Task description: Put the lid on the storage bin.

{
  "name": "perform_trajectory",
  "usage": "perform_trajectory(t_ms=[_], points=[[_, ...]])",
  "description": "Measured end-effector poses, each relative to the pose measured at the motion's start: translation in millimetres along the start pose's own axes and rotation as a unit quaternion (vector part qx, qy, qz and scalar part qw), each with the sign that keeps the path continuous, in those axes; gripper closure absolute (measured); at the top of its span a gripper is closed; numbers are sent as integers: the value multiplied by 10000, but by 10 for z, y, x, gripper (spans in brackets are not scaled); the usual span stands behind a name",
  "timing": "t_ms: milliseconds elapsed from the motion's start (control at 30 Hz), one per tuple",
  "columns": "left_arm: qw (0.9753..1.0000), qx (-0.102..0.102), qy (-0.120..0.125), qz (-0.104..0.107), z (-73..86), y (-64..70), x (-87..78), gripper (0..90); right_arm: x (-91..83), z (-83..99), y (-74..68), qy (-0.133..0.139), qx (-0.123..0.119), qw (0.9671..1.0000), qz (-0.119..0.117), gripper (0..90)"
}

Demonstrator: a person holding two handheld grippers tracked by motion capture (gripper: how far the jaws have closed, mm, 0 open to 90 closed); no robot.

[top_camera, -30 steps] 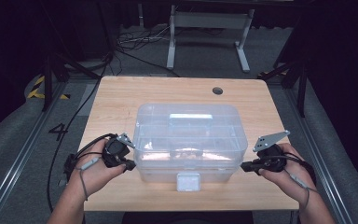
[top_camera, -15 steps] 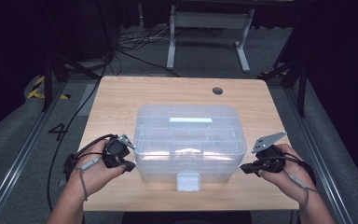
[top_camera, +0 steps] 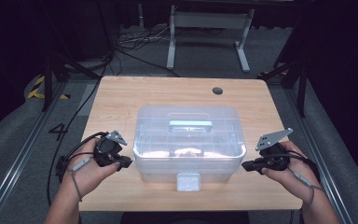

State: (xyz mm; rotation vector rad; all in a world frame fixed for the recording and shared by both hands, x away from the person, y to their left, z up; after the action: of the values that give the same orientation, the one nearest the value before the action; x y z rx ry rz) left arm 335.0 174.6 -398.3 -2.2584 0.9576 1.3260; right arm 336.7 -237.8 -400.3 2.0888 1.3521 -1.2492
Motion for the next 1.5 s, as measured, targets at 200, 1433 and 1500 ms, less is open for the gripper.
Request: perform_trajectory(t_ms=[200, 1433, 1500], points=[[9988, -299, 380, -61, 21, -82, -57, 768, -181, -53, 12, 361, -56, 9993, -62, 900], [9860, -1238, 996, -501, 207, -768, 233, 507, -272, 226, 1242, 1990, 1430, 9590, 1424, 899], [9862, -1203, 1002, -533, 200, -792, 277, 499, -216, 255, 1289, 1987, 1453, 9584, 1442, 892]])
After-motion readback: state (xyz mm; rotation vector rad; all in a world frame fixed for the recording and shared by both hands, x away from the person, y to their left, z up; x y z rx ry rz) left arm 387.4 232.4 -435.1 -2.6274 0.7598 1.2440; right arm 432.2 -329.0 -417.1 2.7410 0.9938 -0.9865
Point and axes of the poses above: each handheld gripper's, and its own axes: x roughly forward along the jaws, z roughly out of its underside, y roughly to its right, the point moved 6 cm from there along x, roughly forward along the jaws, and after that the axes turned 5 degrees about -z, right-handed, at the moved point
